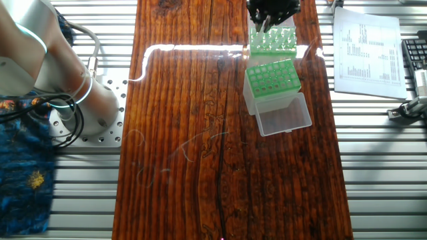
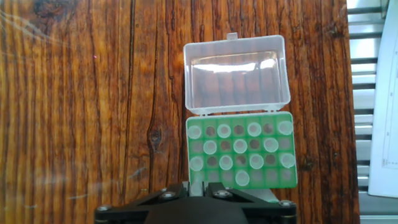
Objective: Transfer all large pipette tips from one holder to another
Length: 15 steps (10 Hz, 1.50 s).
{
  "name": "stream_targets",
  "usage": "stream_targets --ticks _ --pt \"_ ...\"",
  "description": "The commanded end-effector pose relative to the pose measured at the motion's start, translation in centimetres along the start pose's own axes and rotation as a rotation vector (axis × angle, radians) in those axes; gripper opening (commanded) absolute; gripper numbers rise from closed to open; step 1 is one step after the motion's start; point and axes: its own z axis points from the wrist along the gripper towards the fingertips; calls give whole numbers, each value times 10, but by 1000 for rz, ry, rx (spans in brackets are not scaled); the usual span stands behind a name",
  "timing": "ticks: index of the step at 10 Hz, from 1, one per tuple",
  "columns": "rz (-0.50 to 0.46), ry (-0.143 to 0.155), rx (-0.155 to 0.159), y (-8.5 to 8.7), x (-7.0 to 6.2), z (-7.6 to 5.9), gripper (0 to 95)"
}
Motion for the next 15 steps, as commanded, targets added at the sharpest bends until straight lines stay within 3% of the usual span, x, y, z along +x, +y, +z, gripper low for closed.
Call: stream_targets --ticks 1,15 --pt "1 -1 -3 2 -2 -4 0" --pt "-5 -4 -14 16 -12 -43 0"
